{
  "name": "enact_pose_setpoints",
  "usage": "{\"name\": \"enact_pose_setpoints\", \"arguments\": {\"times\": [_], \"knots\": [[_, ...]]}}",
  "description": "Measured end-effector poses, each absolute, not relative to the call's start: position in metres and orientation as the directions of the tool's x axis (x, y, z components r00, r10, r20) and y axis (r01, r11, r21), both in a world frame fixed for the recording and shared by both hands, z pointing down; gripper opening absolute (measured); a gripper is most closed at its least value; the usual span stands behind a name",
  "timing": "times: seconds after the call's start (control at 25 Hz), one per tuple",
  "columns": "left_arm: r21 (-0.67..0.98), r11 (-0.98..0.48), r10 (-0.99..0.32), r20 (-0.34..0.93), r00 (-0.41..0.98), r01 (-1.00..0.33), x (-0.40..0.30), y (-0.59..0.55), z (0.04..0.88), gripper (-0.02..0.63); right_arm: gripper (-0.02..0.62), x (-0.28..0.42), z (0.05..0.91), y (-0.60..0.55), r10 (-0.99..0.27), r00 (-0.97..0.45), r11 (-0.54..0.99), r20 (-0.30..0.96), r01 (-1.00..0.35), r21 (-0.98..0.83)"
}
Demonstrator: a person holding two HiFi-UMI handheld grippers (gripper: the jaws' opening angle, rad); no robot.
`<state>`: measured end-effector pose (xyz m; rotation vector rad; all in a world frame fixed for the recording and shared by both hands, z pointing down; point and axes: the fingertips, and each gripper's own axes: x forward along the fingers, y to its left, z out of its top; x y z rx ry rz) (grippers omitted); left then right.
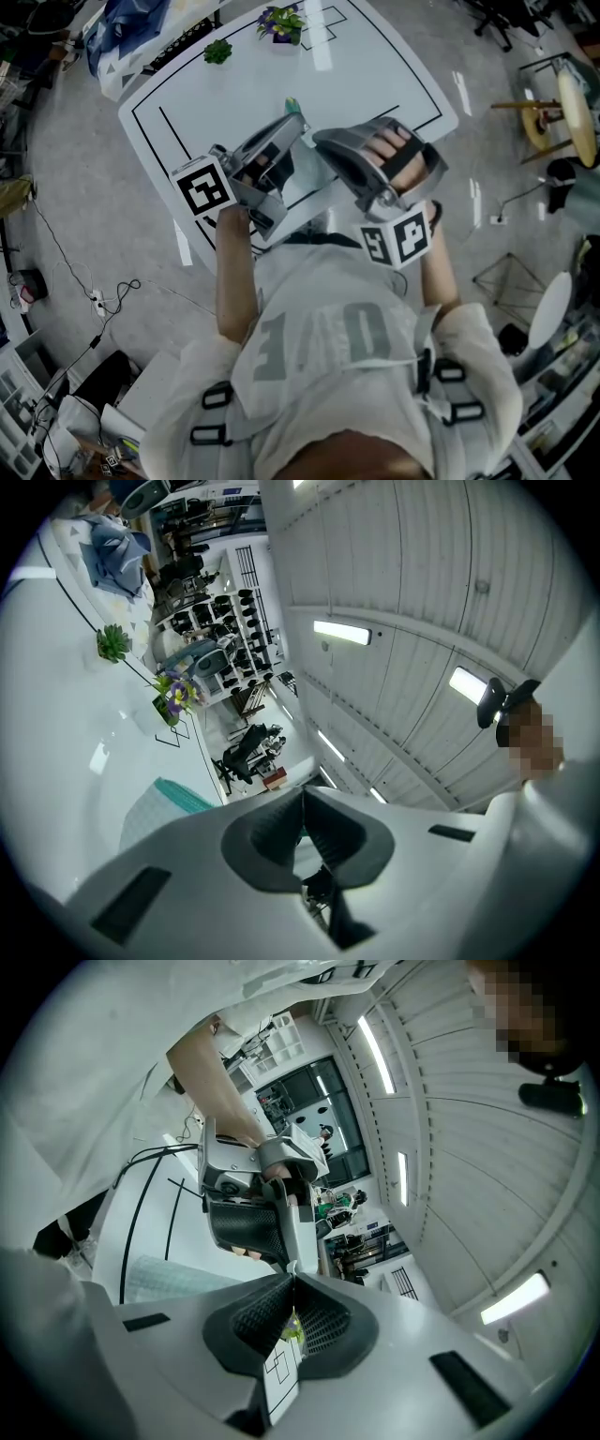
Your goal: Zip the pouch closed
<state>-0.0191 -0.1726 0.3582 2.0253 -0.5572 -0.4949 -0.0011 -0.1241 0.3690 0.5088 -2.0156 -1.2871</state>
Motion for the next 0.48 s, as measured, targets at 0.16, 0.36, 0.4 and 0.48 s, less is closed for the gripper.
{"name": "enact_pose_setpoints", "arguments": {"times": [0.16,0.36,0.4,0.48], "knots": [[0.878,-0.43,-0.595,-0.102,0.798,-0.209,-0.025,-0.176,0.361,0.008,0.012,-0.002,0.368,-0.122,-0.637,-0.696,0.438,0.332,0.027,0.898],[0.87,-0.428,-0.615,-0.081,0.784,-0.245,-0.033,-0.182,0.368,0.006,0.012,-0.007,0.368,-0.12,-0.627,-0.702,0.452,0.337,0.024,0.892],[0.872,-0.421,-0.62,-0.074,0.781,-0.251,-0.035,-0.186,0.371,0.006,0.011,-0.008,0.368,-0.12,-0.627,-0.702,0.455,0.339,0.024,0.89],[0.878,-0.397,-0.636,-0.053,0.77,-0.268,-0.04,-0.193,0.377,0.006,0.011,-0.009,0.368,-0.122,-0.624,-0.703,0.464,0.341,0.018,0.886]]}}
